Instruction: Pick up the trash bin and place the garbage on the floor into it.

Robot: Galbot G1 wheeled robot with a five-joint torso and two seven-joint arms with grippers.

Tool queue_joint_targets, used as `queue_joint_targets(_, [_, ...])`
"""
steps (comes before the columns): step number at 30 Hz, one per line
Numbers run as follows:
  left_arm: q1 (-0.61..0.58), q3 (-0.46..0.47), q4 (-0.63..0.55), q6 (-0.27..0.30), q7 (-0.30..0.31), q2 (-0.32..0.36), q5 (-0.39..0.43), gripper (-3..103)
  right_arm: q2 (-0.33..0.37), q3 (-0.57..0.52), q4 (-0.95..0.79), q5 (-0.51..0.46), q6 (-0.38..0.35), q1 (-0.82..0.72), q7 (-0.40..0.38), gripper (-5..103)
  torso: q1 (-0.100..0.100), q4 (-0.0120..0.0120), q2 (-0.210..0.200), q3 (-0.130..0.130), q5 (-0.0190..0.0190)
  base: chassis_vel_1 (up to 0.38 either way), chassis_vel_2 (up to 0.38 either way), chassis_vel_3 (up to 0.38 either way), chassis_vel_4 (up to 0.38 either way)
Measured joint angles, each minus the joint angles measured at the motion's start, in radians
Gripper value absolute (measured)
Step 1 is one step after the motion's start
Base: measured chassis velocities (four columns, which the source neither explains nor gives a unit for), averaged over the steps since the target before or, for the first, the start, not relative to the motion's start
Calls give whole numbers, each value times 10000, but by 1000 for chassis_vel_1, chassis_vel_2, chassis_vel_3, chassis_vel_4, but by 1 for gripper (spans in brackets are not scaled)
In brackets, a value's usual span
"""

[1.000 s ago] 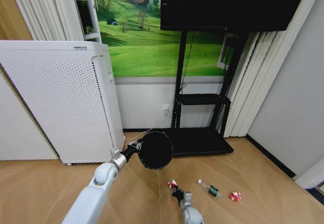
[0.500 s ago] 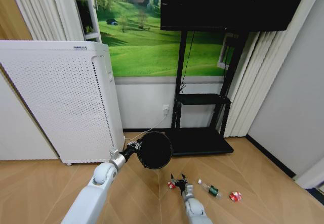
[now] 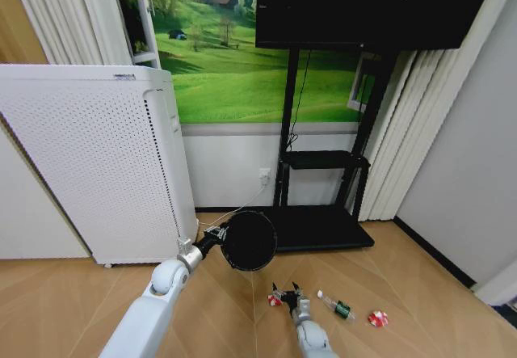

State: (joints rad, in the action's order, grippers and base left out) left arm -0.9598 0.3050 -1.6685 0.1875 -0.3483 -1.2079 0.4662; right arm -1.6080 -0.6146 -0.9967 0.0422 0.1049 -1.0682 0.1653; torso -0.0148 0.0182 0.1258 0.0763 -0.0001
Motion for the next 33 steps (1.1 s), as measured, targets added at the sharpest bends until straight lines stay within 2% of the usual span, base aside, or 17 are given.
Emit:
queue_joint_targets(4, [-12,7,-45,14,33,17,2,7,-1,7,-18,-37,86,-40,35,100,-1,-4,0,0,1,-205,224,241,-201])
queue_joint_targets(7, [-92,34,-122,21,45,20,2,7,24,63,-310,-274,-208,-264,196,100,-4,-2,-1,2,0,-171,184,198,-162])
queue_joint_targets(9, [-178,57,-172,25,45,20,-4,7,235,123,-1077,-515,-1036,-785,618,100,-5,-1,-1,2,4,-128,86,78,-88])
queue_joint_targets(10, [-178,57,-172,25,45,20,-4,7,235,123,-1077,-515,-1036,-785,618,100,-5,-1,-1,2,4,-93,68,36,-34])
queue_joint_targets(11, [-212,73,-194,26,45,20,-8,7,385,66,-1436,-418,-1442,-1032,967,100,-5,-1,-1,2,3,-10,68,36,-34])
queue_joint_targets(12, [-255,101,-213,28,45,17,-15,7,605,-129,-1956,17,-1946,-1377,1527,100,-2,0,0,1,-2,0,0,0,0])
queue_joint_targets(13, [-255,101,-213,28,45,17,-15,7,605,-129,-1956,17,-1946,-1377,1527,100,-2,0,0,1,-2,0,0,0,0])
queue_joint_targets(15, [-296,136,-255,32,41,15,-18,7,853,-242,-2617,450,-2744,-1724,2054,100,2,1,0,-3,1,69,-52,-77,46])
queue_joint_targets(18, [-320,154,-266,35,40,10,-28,7,1028,-290,-2946,780,-3194,-1900,2399,100,4,-3,0,-3,1,67,-53,-45,48])
queue_joint_targets(20, [-342,155,-286,44,44,-10,-42,7,1222,-292,-3207,1509,-3669,-2070,3293,100,4,-1,0,-3,2,0,0,0,0])
queue_joint_targets(24, [-345,154,-309,48,47,-21,-46,7,1308,-236,-3004,2132,-3276,-2024,3755,100,3,0,0,-2,0,0,0,0,0])
queue_joint_targets(27, [-357,158,-355,57,52,-33,-47,7,1494,-35,-2533,3158,-2074,-1686,4564,100,1,-3,0,-1,3,0,0,0,0])
queue_joint_targets(28, [-357,158,-355,57,52,-33,-47,7,1494,-35,-2533,3158,-2074,-1686,4564,100,1,-3,0,-1,3,0,0,0,0])
queue_joint_targets(29, [-393,183,-380,60,36,-45,-50,7,1624,49,-2323,3997,-1257,-1381,5124,100,0,-1,0,0,1,0,0,0,0])
queue_joint_targets(30, [-393,183,-380,60,36,-45,-50,7,1624,49,-2323,3997,-1257,-1381,5124,100,0,-1,0,0,1,0,0,0,0])
queue_joint_targets(31, [-431,209,-410,61,25,-67,-52,7,1679,88,-2255,4696,-846,-1098,5499,100,0,-3,0,0,2,0,0,0,0])
queue_joint_targets(33, [-475,240,-455,60,15,-74,-53,7,1731,175,-2285,5043,-763,-938,5657,100,1,-4,0,-1,-1,0,0,0,0])
